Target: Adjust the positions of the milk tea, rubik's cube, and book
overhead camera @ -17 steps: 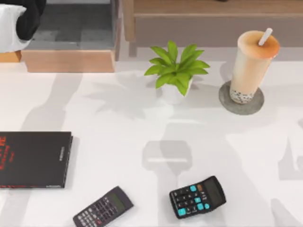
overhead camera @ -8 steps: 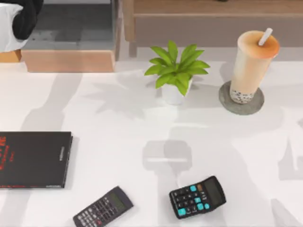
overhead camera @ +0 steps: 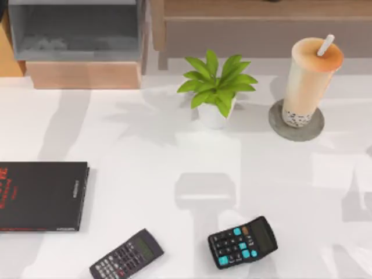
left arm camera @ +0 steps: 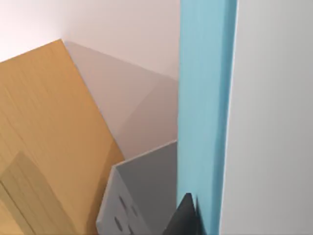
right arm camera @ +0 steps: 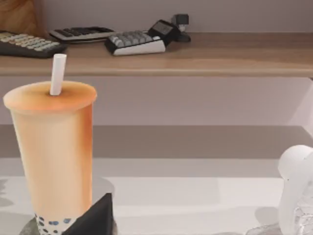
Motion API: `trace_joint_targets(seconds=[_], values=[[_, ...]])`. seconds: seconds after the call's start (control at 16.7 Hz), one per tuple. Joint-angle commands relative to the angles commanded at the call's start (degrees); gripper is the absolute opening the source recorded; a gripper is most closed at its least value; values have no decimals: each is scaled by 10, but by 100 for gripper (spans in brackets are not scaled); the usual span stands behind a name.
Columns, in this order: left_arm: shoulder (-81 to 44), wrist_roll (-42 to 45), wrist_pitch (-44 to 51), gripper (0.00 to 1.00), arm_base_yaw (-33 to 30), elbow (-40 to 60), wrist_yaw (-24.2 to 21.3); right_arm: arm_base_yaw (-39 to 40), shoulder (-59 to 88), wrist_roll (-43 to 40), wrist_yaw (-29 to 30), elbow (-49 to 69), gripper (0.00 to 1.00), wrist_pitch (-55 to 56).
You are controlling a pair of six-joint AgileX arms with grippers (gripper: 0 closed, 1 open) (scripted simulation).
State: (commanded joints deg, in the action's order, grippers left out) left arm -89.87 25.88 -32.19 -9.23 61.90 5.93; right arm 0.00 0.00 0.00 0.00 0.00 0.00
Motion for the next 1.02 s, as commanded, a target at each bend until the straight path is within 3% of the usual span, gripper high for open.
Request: trace_joint_targets(seconds=[0.6, 0.78, 1.02], values=[[285, 517, 16, 0, 48, -446, -32, 0, 0, 0, 0, 0, 100, 0], [316, 600, 15, 0, 51, -563, -39, 0, 0, 0, 0, 0, 100, 0], [330, 633, 12, 0, 53, -651, -43, 0, 0, 0, 0, 0, 100, 0]])
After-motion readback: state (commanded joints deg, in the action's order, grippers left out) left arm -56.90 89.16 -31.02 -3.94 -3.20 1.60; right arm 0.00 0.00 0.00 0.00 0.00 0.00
